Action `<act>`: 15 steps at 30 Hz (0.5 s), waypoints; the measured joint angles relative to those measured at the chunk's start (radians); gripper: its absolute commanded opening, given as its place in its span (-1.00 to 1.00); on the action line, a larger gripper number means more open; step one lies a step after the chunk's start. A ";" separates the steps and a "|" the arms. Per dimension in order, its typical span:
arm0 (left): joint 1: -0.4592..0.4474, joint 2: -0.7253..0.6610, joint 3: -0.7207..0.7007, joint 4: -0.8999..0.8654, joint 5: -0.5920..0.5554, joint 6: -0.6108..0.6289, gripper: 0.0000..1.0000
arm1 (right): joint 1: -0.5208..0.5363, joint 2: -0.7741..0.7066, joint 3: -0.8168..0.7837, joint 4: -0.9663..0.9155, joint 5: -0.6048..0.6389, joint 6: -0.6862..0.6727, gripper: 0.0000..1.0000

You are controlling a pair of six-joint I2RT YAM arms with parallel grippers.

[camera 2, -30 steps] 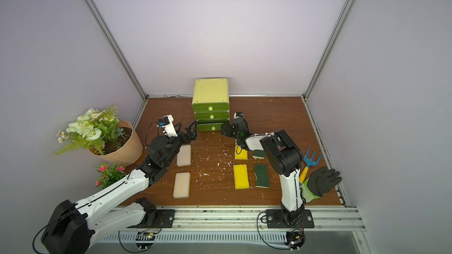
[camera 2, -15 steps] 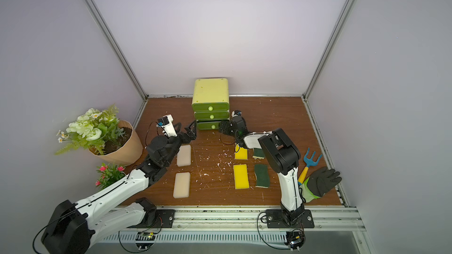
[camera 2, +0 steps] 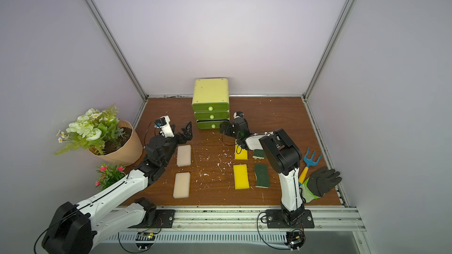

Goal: Take the sponge out of the drawer
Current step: Close the drawer in the storage box.

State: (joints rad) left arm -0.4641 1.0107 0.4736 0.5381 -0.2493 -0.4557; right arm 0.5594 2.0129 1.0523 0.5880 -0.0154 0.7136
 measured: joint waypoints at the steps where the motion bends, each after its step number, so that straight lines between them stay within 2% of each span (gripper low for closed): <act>1: 0.001 -0.005 -0.006 -0.006 -0.007 0.014 0.99 | 0.000 -0.021 -0.020 0.001 0.002 -0.003 0.98; 7: 0.002 -0.047 -0.050 -0.019 -0.072 0.113 0.99 | 0.000 -0.220 -0.135 0.002 0.032 -0.054 0.98; 15: 0.002 -0.119 -0.203 0.077 -0.203 0.243 0.99 | -0.001 -0.507 -0.304 0.015 0.169 -0.212 0.98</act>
State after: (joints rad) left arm -0.4622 0.8921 0.2707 0.6151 -0.4522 -0.2123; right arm 0.5587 1.5055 0.7483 0.6033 0.1539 0.5014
